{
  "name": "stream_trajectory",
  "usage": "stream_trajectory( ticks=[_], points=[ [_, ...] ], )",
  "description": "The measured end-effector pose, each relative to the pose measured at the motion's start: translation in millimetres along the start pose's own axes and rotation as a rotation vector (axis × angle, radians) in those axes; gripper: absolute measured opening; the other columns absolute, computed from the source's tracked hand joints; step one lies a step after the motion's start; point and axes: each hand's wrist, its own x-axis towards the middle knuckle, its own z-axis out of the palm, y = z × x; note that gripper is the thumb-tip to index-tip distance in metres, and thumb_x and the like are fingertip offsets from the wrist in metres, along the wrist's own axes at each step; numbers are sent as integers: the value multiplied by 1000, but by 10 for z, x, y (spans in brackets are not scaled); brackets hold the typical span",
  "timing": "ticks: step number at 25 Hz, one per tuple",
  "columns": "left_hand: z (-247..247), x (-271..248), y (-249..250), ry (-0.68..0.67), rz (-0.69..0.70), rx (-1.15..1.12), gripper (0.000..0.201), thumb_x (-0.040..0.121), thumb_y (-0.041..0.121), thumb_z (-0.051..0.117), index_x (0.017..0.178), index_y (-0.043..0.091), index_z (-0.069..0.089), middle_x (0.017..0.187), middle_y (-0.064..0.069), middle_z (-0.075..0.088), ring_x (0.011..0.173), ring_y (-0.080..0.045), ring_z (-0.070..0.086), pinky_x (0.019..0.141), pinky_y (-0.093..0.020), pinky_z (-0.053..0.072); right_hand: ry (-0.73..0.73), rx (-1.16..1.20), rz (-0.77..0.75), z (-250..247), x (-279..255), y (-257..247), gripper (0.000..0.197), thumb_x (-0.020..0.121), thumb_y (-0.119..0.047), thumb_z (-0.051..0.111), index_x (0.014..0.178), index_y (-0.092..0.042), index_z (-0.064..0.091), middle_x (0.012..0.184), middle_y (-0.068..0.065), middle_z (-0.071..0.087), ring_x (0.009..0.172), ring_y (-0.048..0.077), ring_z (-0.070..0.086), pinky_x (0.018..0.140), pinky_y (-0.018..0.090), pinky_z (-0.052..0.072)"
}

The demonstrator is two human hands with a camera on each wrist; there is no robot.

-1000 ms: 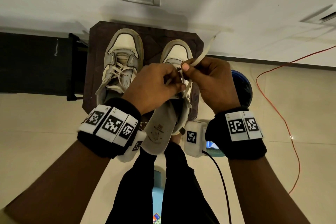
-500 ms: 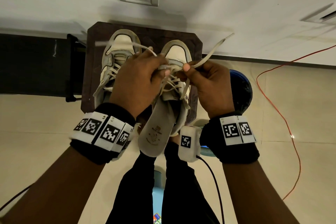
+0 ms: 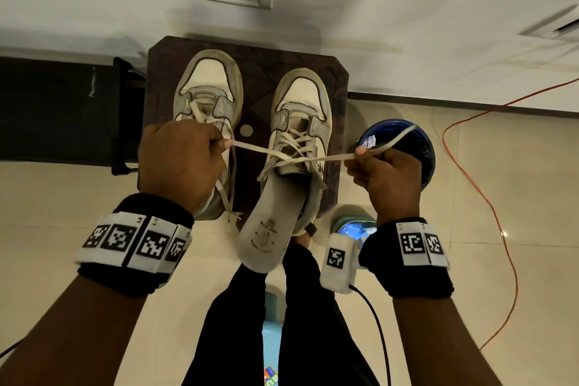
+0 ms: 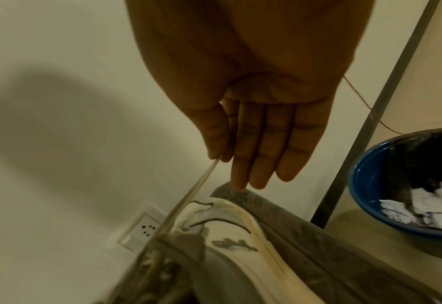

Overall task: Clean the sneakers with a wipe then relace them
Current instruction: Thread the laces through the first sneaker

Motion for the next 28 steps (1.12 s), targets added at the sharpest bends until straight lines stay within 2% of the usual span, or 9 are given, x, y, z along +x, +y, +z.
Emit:
stream_trajectory(
  ticks=[3, 6, 9, 10, 12, 15, 19, 24, 28],
  points=[
    [24, -7, 64, -47, -31, 78, 25, 90, 32, 58, 101, 14, 72, 89, -14, 68, 83, -35, 62, 74, -44, 48, -55, -122, 115, 16, 25, 153, 21, 88, -24, 65, 69, -14, 67, 69, 10, 71, 67, 24, 69, 61, 31, 52],
    [33, -28, 193, -51, -84, 21, 34, 91, 25, 57, 122, 14, 60, 109, -15, 62, 98, -35, 60, 79, -47, 50, -40, -304, 151, 71, 6, 187, 39, 84, -44, 64, 60, -13, 66, 61, 12, 69, 61, 28, 68, 66, 40, 58],
    [74, -42, 290, -54, 64, -75, 39, 90, 14, 55, 129, 18, 56, 123, -10, 56, 111, -32, 54, 88, -48, 50, 79, -417, -157, 104, -135, 86, 24, 84, -36, 64, 79, -15, 73, 72, 1, 70, 69, 15, 66, 73, 37, 57],
    [96, -34, 320, -84, 149, -70, 43, 88, 9, 57, 130, 18, 56, 127, -9, 56, 116, -32, 52, 94, -49, 46, 40, -397, -275, 132, -198, 26, 14, 85, -26, 65, 92, -16, 73, 84, -1, 71, 77, 10, 66, 77, 32, 56],
    [134, -8, 409, -201, 258, 0, 53, 86, 6, 57, 136, 21, 50, 135, -6, 54, 129, -29, 45, 109, -49, 32, -146, -446, -434, 190, -293, -79, 25, 86, -13, 63, 110, -18, 68, 107, -3, 68, 95, 8, 61, 85, 24, 49],
    [148, 36, 507, -308, 254, 164, 46, 91, 18, 49, 136, 28, 45, 122, 1, 59, 125, -23, 46, 117, -48, 9, -327, -612, -474, 256, -276, -87, 28, 85, -20, 65, 113, -21, 67, 114, -4, 66, 105, 14, 58, 90, 28, 46],
    [64, 87, 451, -215, 201, 165, 23, 94, 30, 47, 102, 27, 68, 93, 2, 65, 100, -22, 58, 118, -46, 8, -273, -546, -522, 222, -258, -73, 18, 87, -26, 65, 100, -18, 73, 93, -3, 72, 85, 13, 65, 78, 35, 53],
    [32, -14, 401, -200, 161, 111, 17, 91, 28, 53, 93, 24, 70, 89, 1, 67, 93, -22, 61, 118, -45, 7, -279, -475, -493, 191, -184, -40, 13, 90, -24, 60, 91, -17, 70, 75, -9, 65, 70, 7, 61, 64, 25, 49],
    [36, -59, 332, -199, 151, 117, 17, 88, 23, 56, 89, 23, 74, 81, -2, 71, 88, -25, 62, 118, -40, 5, -345, -454, -421, 98, -113, 71, 11, 92, -20, 58, 86, -16, 67, 70, -11, 61, 62, 0, 56, 58, 9, 40]
  ],
)
